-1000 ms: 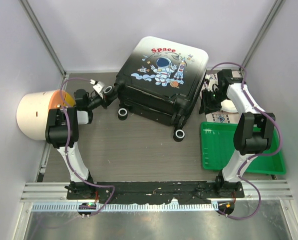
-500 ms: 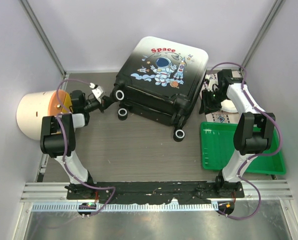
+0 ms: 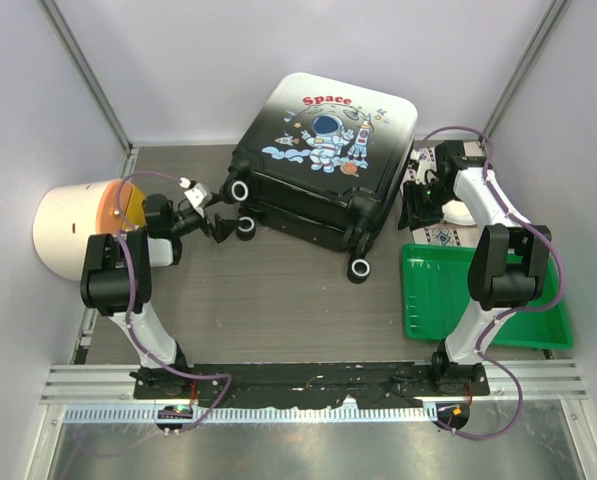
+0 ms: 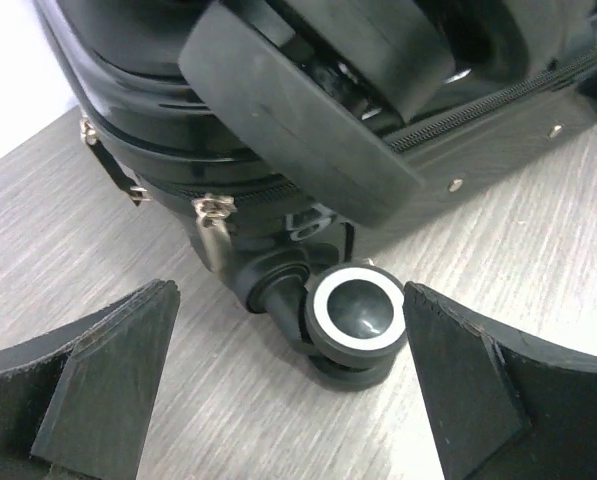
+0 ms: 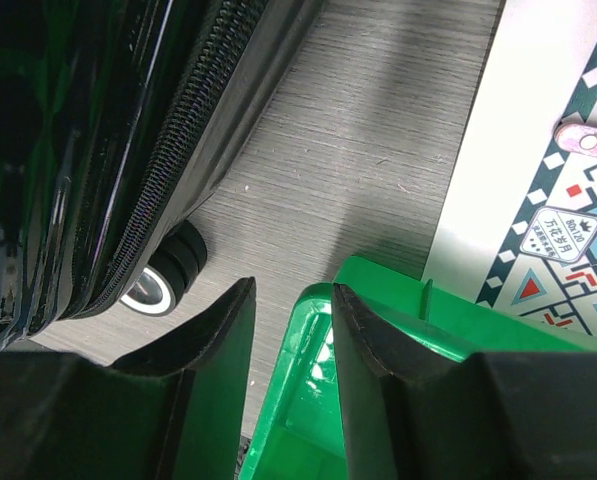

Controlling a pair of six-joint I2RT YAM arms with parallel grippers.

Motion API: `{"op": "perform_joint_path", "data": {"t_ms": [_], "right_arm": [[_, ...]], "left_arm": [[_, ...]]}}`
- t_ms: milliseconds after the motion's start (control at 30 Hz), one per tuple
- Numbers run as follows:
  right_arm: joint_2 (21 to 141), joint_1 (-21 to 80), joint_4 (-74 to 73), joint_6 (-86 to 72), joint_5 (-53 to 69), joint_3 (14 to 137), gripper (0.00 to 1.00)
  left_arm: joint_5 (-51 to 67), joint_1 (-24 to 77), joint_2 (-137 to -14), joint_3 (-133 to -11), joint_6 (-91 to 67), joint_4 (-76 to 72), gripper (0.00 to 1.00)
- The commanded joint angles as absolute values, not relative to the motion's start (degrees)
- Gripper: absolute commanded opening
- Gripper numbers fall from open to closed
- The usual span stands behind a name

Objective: Open, take out, and arrange the luggage

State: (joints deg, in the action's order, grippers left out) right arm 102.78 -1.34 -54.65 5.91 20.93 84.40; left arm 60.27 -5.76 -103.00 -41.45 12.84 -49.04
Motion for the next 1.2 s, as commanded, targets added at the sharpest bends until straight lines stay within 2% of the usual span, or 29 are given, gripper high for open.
{"op": "perform_joint_path", "data": {"t_ms": [0,133,167,200,233,333,600,700,733,800,833,867,1167], "right_arm": [[100.9,-1.5,-53.8,6.0,21.5,84.4,0.42],[101.5,-1.5,-53.9,6.1,21.3,84.5,0.42],[101.6,-1.5,-54.0,6.1,21.2,84.7,0.42],[101.8,-1.5,-54.1,6.1,21.1,84.8,0.42],[102.0,-1.5,-54.1,6.1,21.1,85.0,0.42],[102.4,-1.5,-54.3,6.1,20.7,85.4,0.42],[102.7,-1.5,-54.6,6.1,20.9,86.0,0.42],[102.7,-1.5,-54.6,6.2,20.8,86.1,0.42],[102.7,-1.5,-54.6,6.2,20.8,86.1,0.42],[102.6,-1.5,-54.5,6.3,20.9,86.0,0.41],[102.5,-1.5,-54.5,6.4,21.0,85.9,0.42],[102.5,-1.5,-54.4,6.3,21.2,85.6,0.41],[100.6,-1.0,-50.2,0.8,27.2,81.6,0.38]], "left_arm": [[57.6,-5.9,-105.9,-44.2,6.5,-62.6,1.00],[58.1,-5.6,-107.9,-48.2,5.8,-61.0,1.00],[59.0,-5.6,-108.4,-49.4,6.2,-61.0,0.97],[59.8,-5.6,-109.4,-50.2,6.3,-60.8,0.93],[60.5,-5.6,-109.7,-51.0,6.5,-59.9,0.83],[63.3,-5.5,-111.0,-52.7,7.0,-59.0,0.64],[63.8,-4.1,-112.0,-51.9,7.6,-59.1,0.50],[62.5,-4.0,-112.1,-51.8,7.4,-59.1,0.42],[62.1,-3.9,-112.1,-51.8,7.1,-59.1,0.32],[61.4,-3.9,-111.8,-51.4,6.8,-58.7,0.19],[61.0,-3.9,-111.5,-51.2,6.7,-58.8,0.08],[60.3,-3.9,-110.9,-50.5,6.3,-58.8,0.02],[58.4,-3.2,-103.1,-41.5,6.2,-58.6,0.00]]}}
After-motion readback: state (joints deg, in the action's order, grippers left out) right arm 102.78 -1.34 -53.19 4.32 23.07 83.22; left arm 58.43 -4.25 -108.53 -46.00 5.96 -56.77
